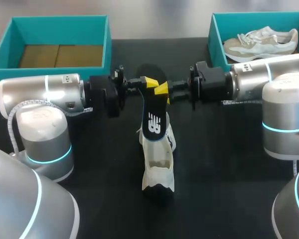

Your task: Take the shoe out of the shoebox, open the shoe tongue, remove and reinsert the insole, then place the shoe into the shoebox

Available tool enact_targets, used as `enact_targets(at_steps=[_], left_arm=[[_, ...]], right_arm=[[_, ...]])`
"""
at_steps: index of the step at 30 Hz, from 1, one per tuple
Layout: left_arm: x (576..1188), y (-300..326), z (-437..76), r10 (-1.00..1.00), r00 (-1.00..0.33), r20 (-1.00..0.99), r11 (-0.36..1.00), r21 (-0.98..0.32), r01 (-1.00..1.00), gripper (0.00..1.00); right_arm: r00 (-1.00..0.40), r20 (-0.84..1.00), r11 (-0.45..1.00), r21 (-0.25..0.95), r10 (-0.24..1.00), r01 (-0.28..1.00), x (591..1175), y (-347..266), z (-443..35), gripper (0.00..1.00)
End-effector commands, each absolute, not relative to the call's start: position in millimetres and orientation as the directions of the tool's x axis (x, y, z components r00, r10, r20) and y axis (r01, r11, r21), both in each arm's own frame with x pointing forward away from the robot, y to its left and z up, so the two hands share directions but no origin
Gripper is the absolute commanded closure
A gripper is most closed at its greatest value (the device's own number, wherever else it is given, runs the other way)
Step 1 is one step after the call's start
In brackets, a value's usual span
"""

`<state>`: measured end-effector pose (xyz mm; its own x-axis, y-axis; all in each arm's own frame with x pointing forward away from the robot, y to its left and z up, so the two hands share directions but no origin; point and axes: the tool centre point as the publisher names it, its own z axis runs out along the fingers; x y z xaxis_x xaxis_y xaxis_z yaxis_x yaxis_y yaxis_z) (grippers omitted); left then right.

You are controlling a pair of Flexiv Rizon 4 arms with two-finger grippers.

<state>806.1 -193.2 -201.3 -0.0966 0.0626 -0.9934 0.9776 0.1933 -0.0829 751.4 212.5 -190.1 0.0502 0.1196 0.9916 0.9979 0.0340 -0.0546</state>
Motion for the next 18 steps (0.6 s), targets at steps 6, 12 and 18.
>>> enact_targets(at_steps=[6, 12, 18], left_arm=[[787.6, -182.0, -199.8, 0.097, -0.115, -0.989, 0.2, -0.094, 0.975, 1.0], [767.3, -168.1, -190.0, 0.105, -0.13, -0.986, 0.181, -0.109, 0.977, 1.0], [745.7, -156.5, -182.2, 0.124, -0.168, -0.978, 0.158, -0.148, 0.976, 1.0]], right_arm=[[-0.076, 0.987, 0.091, 0.063, 0.144, 0.994, 744.3, 187.3, -185.0, 0.0], [-0.131, 0.935, 0.074, 0.113, 0.328, 0.991, 742.6, 156.4, -198.9, 0.0], [-0.131, 0.935, 0.074, 0.113, 0.328, 0.991, 742.6, 156.4, -198.9, 0.0]])
